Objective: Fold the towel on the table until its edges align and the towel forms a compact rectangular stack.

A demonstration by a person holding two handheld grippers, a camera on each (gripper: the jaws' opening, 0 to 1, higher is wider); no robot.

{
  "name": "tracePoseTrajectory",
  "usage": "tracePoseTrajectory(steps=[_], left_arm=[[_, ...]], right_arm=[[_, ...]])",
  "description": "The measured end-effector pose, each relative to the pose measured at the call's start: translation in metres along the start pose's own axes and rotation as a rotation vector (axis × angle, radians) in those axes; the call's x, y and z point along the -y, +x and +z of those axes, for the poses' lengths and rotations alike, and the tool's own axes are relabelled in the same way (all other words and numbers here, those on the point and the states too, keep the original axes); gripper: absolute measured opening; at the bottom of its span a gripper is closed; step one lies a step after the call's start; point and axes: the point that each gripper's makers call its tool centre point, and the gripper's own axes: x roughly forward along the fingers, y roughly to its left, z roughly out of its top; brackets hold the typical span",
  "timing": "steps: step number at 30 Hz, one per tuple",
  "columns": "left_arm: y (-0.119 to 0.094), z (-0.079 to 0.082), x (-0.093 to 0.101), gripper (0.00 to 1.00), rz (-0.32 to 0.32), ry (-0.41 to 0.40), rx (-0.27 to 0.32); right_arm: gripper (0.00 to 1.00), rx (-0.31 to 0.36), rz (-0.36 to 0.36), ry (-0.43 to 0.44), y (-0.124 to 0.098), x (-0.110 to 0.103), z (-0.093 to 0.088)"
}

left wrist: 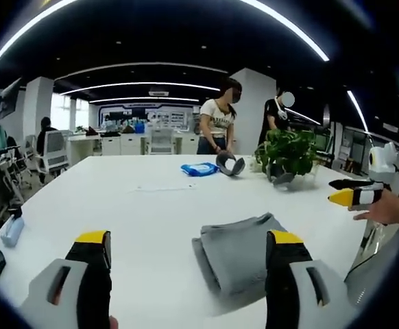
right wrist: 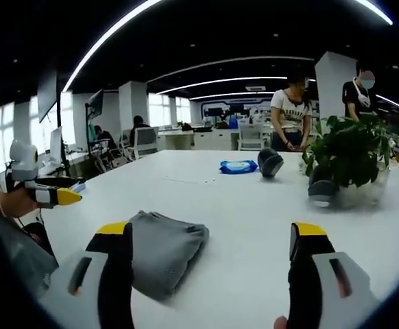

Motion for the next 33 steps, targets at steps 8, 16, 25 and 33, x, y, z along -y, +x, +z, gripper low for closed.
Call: tracePoseTrajectory(steps=[8, 16, 25, 33], left_arm=[[0.0, 0.0, -0.003, 0.96, 0.014, 0.01, 0.0], [0.0, 0.001, -0.008, 0.97, 0.032, 0.012, 0.003], [0.0, 0.003, -0.011, 0.97, 0.051, 0.032, 0.013], [-0.002, 0.0, -0.015, 0.97, 0.066, 0.046, -0.001]], right_arm=[[0.95, -0.016, 0.004, -0.011, 0.001, -0.002, -0.004], [0.94, -0.032, 0.001, 0.01, 0.001, 0.001, -0.009], [0.93, -0.048, 0.001, 0.011, 0.003, 0.002, -0.013], [0.92, -0.063, 0.011, 0.016, 0.004, -0.004, -0.018]])
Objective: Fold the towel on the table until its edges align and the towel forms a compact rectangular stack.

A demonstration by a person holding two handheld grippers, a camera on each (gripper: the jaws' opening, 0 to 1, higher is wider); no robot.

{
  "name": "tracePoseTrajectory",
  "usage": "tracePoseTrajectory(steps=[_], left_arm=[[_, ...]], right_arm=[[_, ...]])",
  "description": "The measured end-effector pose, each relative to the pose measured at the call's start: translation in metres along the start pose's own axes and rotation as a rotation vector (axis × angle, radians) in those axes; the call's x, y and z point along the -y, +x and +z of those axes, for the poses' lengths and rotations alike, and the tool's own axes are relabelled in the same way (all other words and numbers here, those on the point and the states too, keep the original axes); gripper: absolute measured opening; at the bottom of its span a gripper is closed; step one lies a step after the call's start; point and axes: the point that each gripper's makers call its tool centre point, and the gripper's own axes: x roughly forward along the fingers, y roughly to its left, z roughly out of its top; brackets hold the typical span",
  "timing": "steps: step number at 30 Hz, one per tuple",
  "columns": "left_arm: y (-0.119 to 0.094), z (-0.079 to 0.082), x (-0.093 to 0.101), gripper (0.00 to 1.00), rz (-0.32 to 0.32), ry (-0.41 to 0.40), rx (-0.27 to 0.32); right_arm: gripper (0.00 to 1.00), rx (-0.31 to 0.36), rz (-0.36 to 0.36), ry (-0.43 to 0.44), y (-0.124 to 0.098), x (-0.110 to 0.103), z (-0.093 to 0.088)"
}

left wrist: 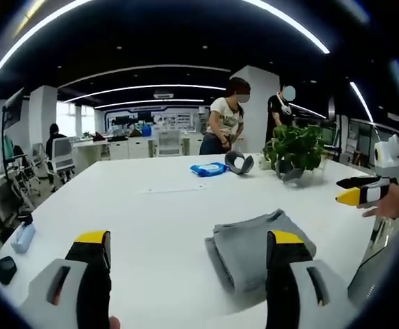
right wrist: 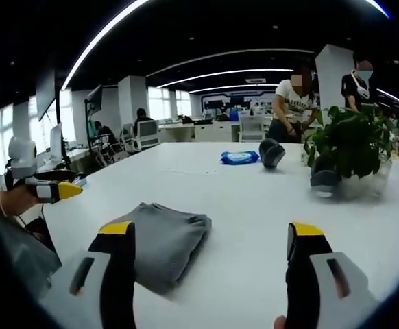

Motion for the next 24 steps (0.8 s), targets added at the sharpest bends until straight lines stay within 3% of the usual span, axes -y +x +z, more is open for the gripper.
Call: tracePoseTrajectory(steps=[11, 24], left_arm=[[0.0007, -0.0025, -0.0029, 0.96, 0.023, -0.016, -0.009], [-0.0029, -0.0085, -0.0046, 0.95, 0.023, -0.012, -0.028]], right_arm=[[0.9, -0.032, 0.031, 0.019, 0.001, -0.003, -0.0085], [0.89, 0.002, 0.012, 0.084, -0.0011, 0.0022, -0.0017]])
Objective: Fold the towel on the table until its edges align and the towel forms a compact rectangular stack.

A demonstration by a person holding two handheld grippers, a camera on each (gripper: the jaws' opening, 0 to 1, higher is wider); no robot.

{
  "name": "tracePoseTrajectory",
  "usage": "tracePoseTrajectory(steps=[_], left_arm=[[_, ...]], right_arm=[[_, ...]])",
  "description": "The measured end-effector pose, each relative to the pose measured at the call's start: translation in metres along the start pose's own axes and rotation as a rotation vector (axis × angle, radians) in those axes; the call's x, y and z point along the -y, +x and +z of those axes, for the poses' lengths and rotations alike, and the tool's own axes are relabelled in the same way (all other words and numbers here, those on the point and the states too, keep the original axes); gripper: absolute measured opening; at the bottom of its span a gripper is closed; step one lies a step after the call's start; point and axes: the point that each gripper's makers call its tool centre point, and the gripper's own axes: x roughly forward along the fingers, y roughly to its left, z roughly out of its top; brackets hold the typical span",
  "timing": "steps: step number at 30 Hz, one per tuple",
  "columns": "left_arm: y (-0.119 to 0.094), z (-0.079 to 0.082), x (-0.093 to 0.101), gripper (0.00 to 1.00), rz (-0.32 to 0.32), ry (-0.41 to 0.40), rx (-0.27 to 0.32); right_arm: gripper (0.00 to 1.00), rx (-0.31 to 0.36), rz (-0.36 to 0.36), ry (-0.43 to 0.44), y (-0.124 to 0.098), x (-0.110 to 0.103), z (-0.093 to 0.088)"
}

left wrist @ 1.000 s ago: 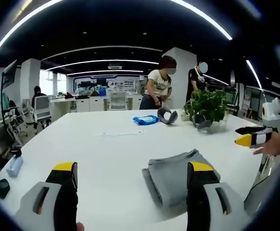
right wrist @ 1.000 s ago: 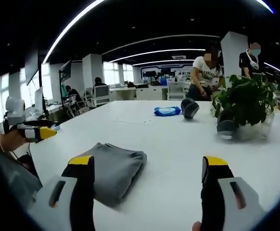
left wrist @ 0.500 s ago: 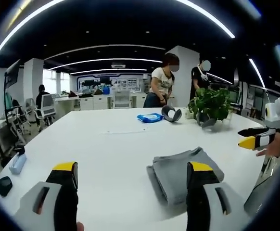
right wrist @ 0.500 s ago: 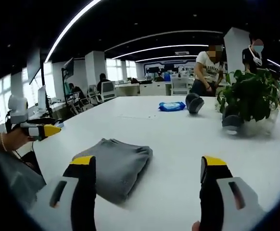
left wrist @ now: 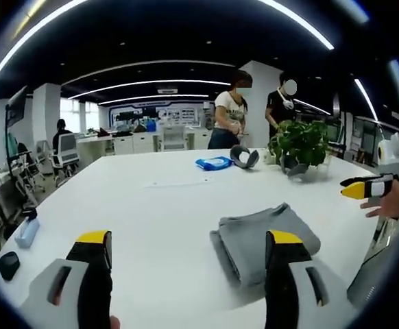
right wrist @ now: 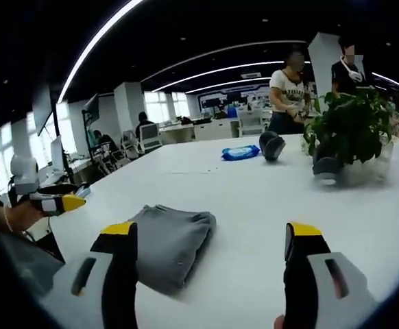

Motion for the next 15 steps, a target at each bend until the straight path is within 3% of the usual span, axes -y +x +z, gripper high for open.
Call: tracePoseTrajectory(steps=[15], left_arm=[[0.004, 0.005, 0.016, 0.95, -0.057, -0.029, 0.022]], right_arm=[[0.88, -0.005, -0.013, -0.038, -0.001, 0.002, -0.001]])
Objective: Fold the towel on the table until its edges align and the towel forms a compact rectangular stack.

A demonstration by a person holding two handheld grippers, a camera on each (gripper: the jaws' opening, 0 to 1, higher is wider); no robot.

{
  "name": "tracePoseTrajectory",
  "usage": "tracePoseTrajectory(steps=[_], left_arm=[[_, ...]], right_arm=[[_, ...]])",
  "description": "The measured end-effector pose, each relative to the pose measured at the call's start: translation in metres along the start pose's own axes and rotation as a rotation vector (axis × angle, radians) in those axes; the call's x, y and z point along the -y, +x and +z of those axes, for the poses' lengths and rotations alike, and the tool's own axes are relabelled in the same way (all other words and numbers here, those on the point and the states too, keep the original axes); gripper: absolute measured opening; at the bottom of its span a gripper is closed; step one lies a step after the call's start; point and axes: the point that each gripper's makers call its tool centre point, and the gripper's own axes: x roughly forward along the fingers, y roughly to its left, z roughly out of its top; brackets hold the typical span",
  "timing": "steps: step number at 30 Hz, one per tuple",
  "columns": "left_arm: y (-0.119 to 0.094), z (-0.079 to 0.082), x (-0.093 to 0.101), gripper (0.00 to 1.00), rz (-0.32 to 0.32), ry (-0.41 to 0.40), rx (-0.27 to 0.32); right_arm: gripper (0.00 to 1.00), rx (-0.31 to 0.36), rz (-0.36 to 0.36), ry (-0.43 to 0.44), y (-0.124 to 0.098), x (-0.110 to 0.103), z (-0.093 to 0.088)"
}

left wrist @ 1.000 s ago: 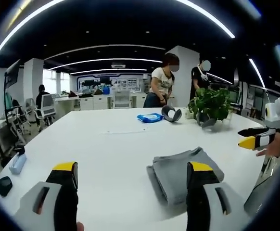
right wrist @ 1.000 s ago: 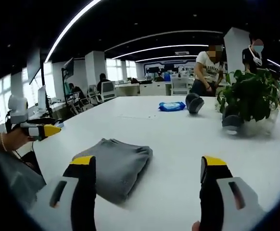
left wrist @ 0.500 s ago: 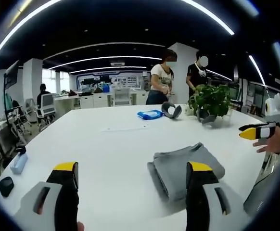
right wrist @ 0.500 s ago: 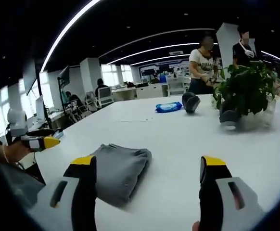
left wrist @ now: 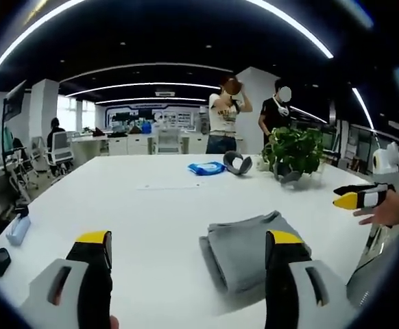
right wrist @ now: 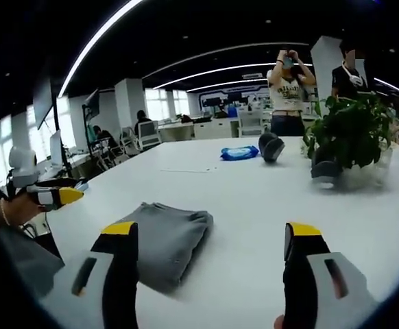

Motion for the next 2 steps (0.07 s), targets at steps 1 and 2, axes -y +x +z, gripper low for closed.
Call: tracePoseTrajectory(steps=[1, 2], left_arm=[[0.0006, -0.0009, 0.001, 0.95, -0.006, 0.005, -0.003], [0.001, -0.0014, 0.0013, 0.95, -0.009, 0.007, -0.005]], right_arm=[[0.88, 0.003, -0.003, -0.004, -0.0002, 0.0003, 0.0011], [0.88, 0.006, -0.005, -0.005, -0.0003, 0.0003, 0.0019]])
